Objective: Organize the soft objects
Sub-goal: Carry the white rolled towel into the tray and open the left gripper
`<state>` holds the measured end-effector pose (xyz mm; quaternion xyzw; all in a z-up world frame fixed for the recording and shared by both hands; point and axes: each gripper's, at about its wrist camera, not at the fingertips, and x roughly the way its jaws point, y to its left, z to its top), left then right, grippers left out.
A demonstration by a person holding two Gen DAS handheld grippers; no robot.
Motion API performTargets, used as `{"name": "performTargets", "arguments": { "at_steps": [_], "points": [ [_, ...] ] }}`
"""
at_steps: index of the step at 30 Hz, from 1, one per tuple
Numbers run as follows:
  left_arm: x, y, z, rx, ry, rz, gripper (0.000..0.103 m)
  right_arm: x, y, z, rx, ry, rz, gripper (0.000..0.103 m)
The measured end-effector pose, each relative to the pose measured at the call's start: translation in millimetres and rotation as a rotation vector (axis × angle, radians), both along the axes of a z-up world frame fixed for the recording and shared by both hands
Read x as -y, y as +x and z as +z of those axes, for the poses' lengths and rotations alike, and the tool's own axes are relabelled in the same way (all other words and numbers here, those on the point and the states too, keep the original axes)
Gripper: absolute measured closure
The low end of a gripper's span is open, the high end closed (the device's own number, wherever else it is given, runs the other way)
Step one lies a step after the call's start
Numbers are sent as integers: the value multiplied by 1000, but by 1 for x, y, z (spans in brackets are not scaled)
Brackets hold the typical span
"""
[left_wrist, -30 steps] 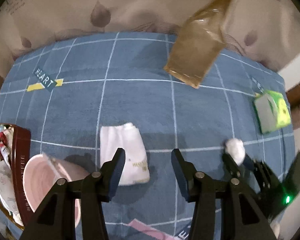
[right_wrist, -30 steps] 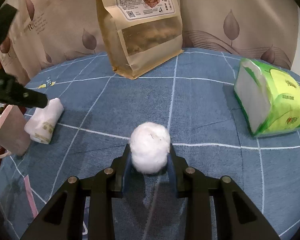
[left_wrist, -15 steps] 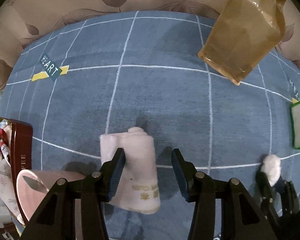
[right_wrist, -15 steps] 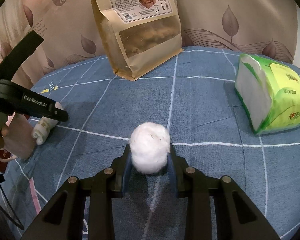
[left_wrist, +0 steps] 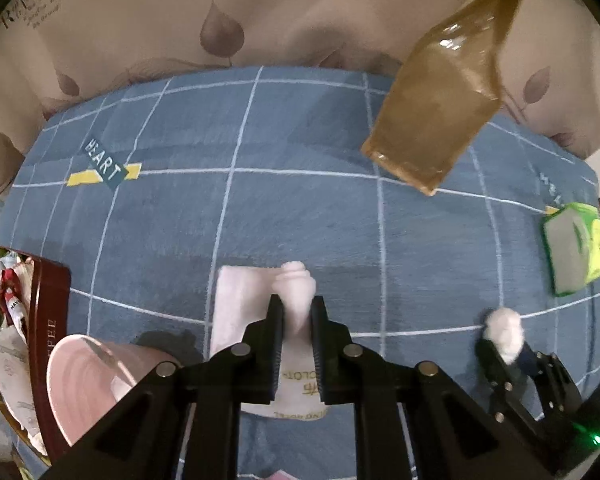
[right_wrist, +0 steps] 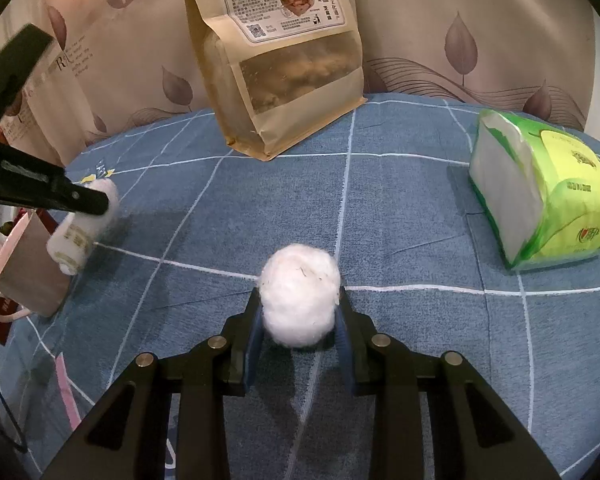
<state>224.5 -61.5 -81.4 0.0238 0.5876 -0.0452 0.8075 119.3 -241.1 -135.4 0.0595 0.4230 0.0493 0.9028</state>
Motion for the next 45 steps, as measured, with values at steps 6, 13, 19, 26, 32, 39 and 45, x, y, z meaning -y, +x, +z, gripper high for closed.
{"name": "performTargets", "arguments": {
  "at_steps": [6,13,19,26,32,39,45],
  "points": [
    [4,-6,24,31,-46,-28,90,0,0,1,-1,-4,0,73],
    [-3,-24,57,84,-84,-57,90,-1,0,1,-2,-11,1,73],
    [-24,-42,87,131,-87,-64,90,-2,1,0,-4,-20,2,73],
    [-73,-62,109,176,-56,-21,90,-3,2,0,-5,-32,4,72],
    [-126,-69,119,203,-9,74,90,-4,2,0,-6,-43,7,72],
    [-190,-74,120,213,51,198,90,-5,2,-1,-7,-55,8,72],
    [-235,-78,109,194,81,282,90,-6,2,-1,-8,-65,8,72]
  ]
}}
